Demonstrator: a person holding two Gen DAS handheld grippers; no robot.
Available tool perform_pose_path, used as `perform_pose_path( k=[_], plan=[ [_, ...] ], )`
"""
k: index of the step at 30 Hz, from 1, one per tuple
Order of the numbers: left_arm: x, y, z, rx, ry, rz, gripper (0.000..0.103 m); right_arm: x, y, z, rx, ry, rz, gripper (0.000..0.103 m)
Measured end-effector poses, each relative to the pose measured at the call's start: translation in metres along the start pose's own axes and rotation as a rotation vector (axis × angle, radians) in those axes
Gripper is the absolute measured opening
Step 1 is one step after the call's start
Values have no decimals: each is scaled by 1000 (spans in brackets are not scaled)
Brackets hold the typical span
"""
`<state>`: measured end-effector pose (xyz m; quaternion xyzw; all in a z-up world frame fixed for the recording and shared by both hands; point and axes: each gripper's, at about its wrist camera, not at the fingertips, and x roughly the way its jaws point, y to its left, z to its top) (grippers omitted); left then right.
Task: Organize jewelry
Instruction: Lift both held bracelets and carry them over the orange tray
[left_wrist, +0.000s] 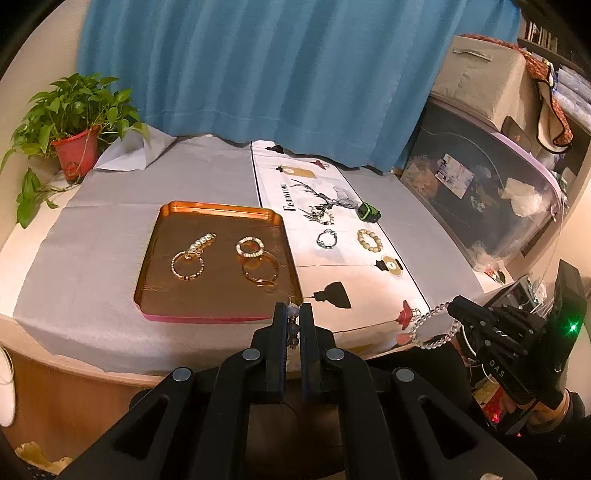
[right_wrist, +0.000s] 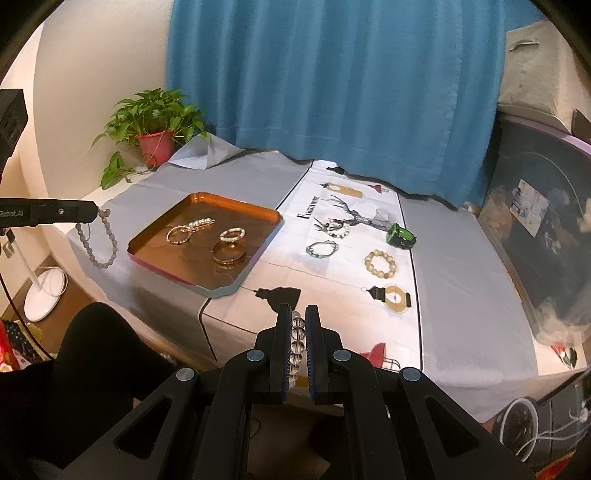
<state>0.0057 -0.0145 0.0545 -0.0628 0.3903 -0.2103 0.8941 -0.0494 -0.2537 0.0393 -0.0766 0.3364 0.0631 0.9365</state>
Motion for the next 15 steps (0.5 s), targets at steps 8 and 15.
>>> perform_pose_path(
  k=[8,15],
  plan=[
    [10,19,10,-25,2,18,4,19,13,19,-25,0,31,8],
    [17,41,23,-45,-9,34,4,46,32,43,-45,-9,91,8]
  ],
)
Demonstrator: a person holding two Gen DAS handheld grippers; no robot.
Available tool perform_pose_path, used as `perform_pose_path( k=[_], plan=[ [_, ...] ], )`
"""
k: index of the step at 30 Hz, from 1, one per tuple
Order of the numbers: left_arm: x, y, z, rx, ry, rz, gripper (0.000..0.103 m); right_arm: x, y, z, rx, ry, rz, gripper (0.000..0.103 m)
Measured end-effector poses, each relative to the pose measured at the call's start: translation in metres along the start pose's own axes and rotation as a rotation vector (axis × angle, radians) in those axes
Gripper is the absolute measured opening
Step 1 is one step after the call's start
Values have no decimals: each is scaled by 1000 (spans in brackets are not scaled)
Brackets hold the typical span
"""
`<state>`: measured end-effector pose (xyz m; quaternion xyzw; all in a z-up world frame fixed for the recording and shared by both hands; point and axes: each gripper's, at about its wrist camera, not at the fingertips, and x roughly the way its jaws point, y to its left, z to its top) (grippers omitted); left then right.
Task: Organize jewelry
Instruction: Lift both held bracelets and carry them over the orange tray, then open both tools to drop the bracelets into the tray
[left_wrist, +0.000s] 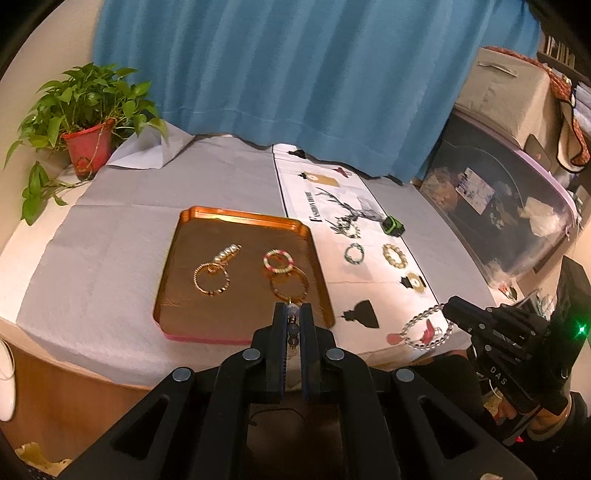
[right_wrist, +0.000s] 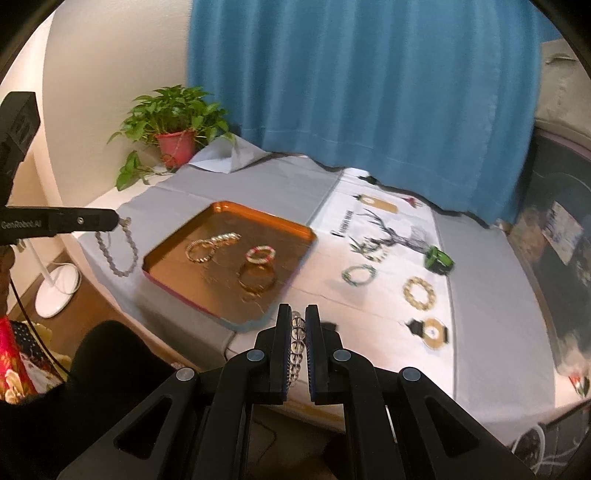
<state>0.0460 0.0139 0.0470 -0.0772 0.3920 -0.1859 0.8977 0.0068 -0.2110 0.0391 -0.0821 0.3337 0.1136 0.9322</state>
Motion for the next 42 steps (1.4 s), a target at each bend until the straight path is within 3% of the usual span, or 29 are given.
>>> perform_pose_path(
  k=[18,24,30,31,33,35,37,42],
  plan=[
    [79,54,31,-20,58,47,4,105,55,54,-52,21,108,8],
    [110,70,36,-31,90,87,4,142,65,57,-52,48,128,8],
    [145,82,34,-26,146,145,5,184,62,45,-44,138,119,9],
    [152,85,33,-34,167,168,9,189,62,41,-48,162,117,11],
    [160,90,29,-50,197,193,29,203,60,32,-60,245,94,25],
    [157,90,25,-64,185,232,78,204,54,24,-38,270,79,57],
    [148,88,22,-60,147,276,87,195,48,20,-11,255,72,61],
    [121,76,2,-65,149,340,88,152,37,6,14,226,62,63]
  ],
)
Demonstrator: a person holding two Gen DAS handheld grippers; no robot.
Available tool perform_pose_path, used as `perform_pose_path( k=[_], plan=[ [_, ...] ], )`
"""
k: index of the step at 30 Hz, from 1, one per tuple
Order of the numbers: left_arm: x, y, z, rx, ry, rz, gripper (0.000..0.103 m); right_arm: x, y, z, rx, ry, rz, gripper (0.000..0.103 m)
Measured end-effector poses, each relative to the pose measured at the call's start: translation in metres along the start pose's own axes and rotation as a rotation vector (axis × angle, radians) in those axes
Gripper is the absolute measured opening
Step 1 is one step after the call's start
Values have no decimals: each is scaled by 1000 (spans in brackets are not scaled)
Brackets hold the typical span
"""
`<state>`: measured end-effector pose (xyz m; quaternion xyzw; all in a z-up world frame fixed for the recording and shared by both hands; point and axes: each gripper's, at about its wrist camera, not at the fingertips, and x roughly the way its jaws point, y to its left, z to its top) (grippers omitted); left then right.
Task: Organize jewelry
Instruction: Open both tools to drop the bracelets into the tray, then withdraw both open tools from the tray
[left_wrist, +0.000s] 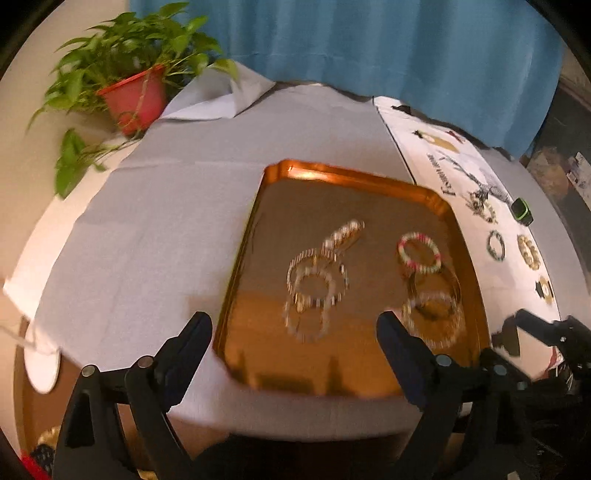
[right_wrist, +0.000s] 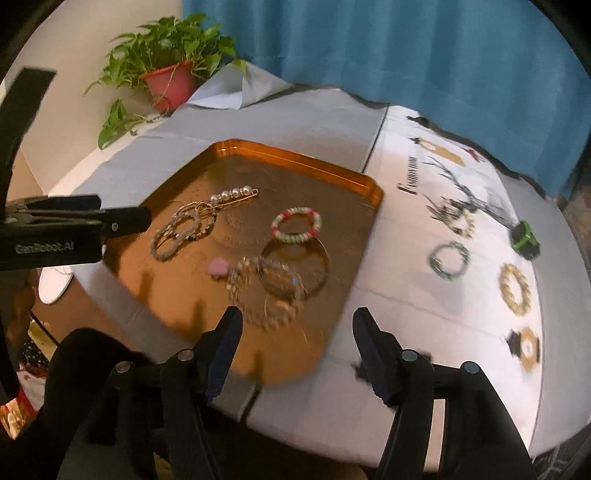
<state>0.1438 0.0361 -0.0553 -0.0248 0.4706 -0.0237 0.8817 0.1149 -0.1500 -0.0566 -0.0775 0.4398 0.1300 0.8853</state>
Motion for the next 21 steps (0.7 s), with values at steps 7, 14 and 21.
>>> perform_pose_path(
  k=[7,14,21],
  plan=[
    [-48,-24,-48,20,-6,-13,89,-69,-3,-38,28,-68,-32,72],
    [-105,-60,-78,115,-63,-25,89,-122,-1,-73,54,-131,-65,74],
    [-155,-68,-95,134,-150,-1,91,-157,0,-96,69,-165,-76,74]
  ],
)
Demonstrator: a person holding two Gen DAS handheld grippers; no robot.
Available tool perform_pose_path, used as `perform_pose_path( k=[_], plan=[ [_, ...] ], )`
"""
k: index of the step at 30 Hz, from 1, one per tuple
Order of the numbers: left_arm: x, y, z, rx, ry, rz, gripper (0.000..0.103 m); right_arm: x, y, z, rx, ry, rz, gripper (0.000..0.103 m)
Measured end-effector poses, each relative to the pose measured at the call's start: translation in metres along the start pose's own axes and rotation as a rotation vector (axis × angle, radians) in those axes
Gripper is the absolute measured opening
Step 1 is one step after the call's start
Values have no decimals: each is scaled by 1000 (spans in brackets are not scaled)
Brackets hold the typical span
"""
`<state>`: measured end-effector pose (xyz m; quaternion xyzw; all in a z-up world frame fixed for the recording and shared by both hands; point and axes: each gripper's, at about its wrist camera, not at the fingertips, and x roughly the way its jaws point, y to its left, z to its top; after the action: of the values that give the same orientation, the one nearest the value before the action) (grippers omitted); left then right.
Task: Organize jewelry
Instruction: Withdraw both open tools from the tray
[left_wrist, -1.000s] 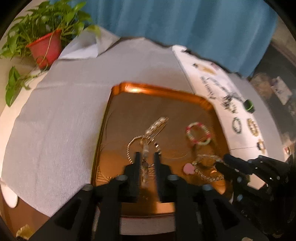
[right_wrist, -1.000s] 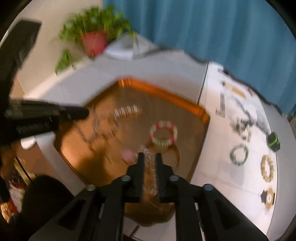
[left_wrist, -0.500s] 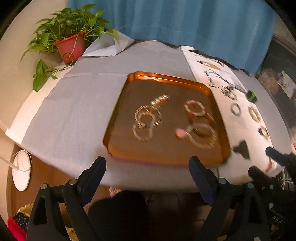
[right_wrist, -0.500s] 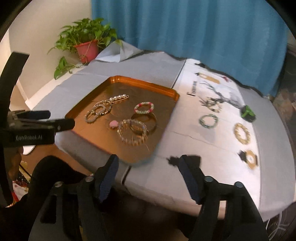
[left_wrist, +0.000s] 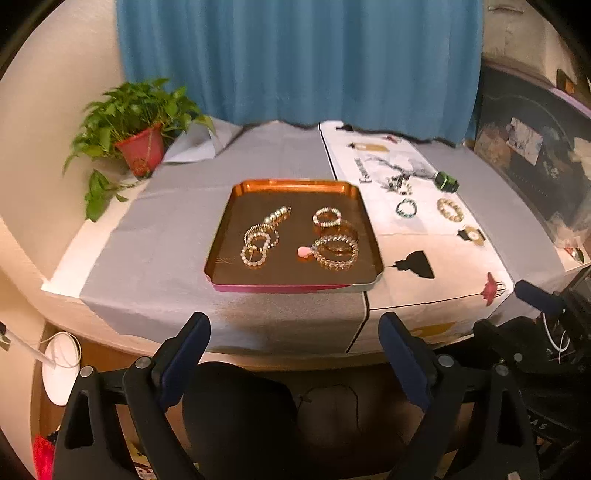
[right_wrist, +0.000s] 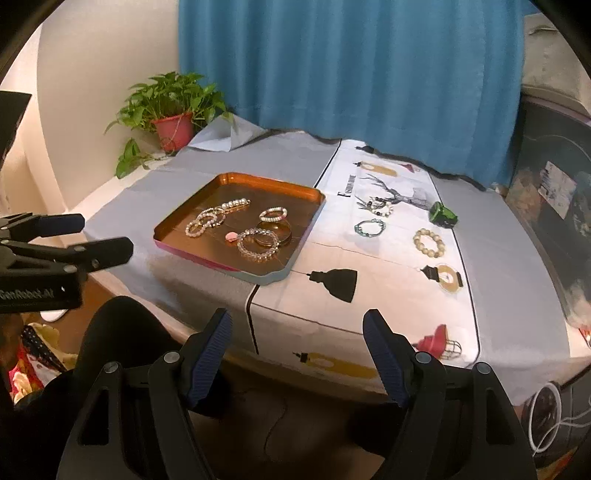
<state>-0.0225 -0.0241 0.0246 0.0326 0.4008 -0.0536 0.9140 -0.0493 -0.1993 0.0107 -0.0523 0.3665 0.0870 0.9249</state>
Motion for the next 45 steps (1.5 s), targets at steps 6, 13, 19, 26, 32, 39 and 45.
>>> perform_pose_path(
  k=[6,13,19,26,32,39,45],
  plan=[
    [-35,-4,-6,-5,-56,10,92,-34,-1,-8,1,-62,3,74],
    [-64,-14,-12,14,-112,22,93,-60,-2,-14,5,-109,-2,74],
    [-73,-18,-14,20,-128,28,94,-71,-4,-18,6,-124,-5,74],
    [-72,-20,-15,21,-126,29,95,-70,-8,-19,15,-120,-9,74],
    [-65,-20,-12,27,-105,28,95,-61,-12,-18,23,-104,-9,74],
    [-40,-27,-4,43,-60,18,95,-45,-26,-20,54,-70,-17,74],
    [-16,-40,2,66,-17,9,95,-28,-48,-25,97,-33,-38,74]
  ],
)
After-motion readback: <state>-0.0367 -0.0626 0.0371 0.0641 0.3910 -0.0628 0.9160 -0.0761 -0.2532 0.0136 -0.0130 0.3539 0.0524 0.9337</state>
